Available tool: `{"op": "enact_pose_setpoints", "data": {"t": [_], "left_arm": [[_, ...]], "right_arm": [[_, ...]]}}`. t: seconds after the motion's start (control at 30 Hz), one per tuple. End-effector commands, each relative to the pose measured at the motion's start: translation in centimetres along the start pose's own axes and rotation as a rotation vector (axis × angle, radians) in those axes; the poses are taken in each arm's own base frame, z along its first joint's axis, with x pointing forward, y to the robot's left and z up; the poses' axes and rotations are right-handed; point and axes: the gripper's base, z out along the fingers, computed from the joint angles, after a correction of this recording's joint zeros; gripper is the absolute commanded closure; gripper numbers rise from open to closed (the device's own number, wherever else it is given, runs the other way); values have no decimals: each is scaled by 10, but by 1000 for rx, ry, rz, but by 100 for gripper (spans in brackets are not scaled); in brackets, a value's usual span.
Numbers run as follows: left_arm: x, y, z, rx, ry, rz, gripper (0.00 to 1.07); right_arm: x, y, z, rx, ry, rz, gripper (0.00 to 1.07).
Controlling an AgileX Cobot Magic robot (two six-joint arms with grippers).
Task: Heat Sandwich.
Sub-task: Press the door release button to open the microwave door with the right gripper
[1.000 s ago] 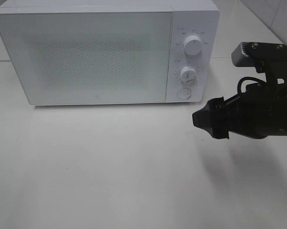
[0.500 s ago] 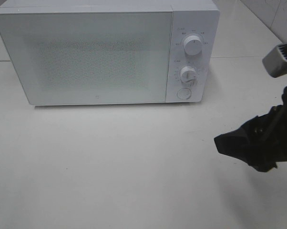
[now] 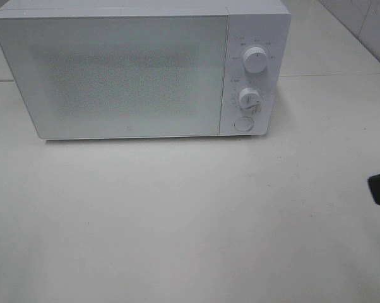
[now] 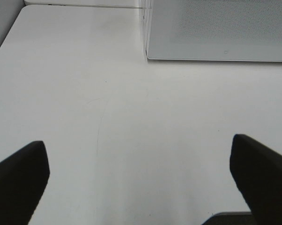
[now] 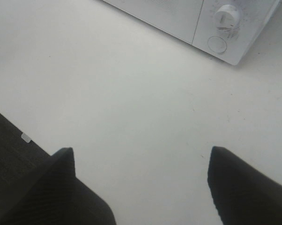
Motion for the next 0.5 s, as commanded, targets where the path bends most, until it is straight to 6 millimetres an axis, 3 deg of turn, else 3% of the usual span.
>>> {"op": "enact_pose_setpoints", "data": {"t": [0.03, 0.3, 0.5], "left_arm": [[1, 0, -3, 2, -30, -2, 7], [1, 0, -3, 2, -30, -2, 7], [1, 0, -3, 2, -30, -2, 7]], "right_arm": [[11, -3, -19, 61, -12, 6, 31], [44, -5, -55, 257, -58, 129, 31], [66, 2, -67, 355, -159, 248, 31]]}}
